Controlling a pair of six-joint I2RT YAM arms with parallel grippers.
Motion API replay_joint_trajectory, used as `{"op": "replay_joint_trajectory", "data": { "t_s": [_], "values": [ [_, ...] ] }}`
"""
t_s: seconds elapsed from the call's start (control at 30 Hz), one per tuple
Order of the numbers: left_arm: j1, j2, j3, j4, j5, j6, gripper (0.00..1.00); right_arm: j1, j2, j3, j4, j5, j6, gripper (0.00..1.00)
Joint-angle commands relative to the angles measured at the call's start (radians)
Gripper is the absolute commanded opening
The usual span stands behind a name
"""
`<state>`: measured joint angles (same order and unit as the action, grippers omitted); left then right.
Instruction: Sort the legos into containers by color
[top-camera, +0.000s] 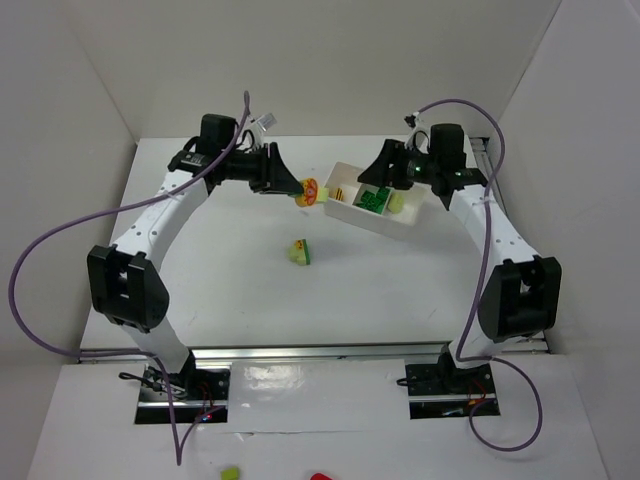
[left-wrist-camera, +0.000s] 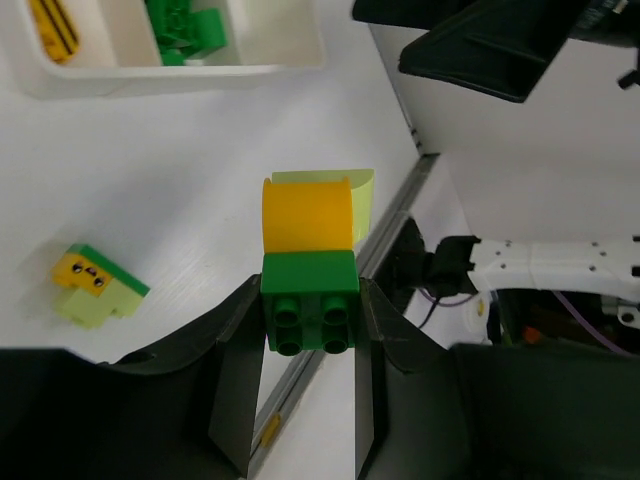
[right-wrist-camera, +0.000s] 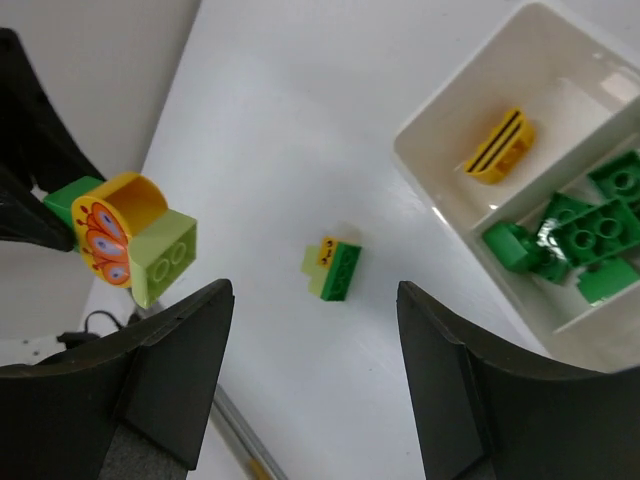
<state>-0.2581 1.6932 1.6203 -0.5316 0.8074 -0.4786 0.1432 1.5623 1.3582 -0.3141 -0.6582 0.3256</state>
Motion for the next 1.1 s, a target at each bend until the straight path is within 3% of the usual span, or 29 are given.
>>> {"op": "replay_joint_trajectory", "data": {
  "t_s": [0.0, 0.2, 0.43, 0.63, 0.9, 0.97, 1.07],
  "values": [
    [-0.003, 0.008, -0.016, 0.16, 0.211, -0.015, 0.0, 0.018, -0.025, -0.007, 0.09, -0.175, 0.035, 0.74],
    [-0.003, 0.017, -0.034, 0.177, 0.191, -0.038, 0.0, 0.084, -0.025, -0.013, 0.092, -0.176, 0.044, 0.75],
    [0.045, 0.02, -0.154, 0.396, 0.367, -0.175, 0.0, 0.095, -0.025, -0.002, 0.057, -0.161, 0.004, 0.78],
    [0.054, 0.029, -0.158, 0.42, 0.377, -0.201, 0.0, 0.105, -0.067, 0.007, 0.029, -0.071, -0.009, 0.76],
    [0.085, 0.128, -0.096, 0.357, 0.381, -0.517, 0.0, 0.234, -0.16, -0.07, 0.064, 0.178, -0.247, 0.73],
    [0.094, 0.137, -0.106, 0.357, 0.371, -0.548, 0.0, 0.26, -0.16, -0.088, 0.09, 0.257, -0.29, 0.73],
    [0.094, 0.137, -0.126, 0.343, 0.337, -0.569, 0.0, 0.283, -0.177, -0.163, 0.17, 0.261, -0.419, 0.73]
  ]
}}
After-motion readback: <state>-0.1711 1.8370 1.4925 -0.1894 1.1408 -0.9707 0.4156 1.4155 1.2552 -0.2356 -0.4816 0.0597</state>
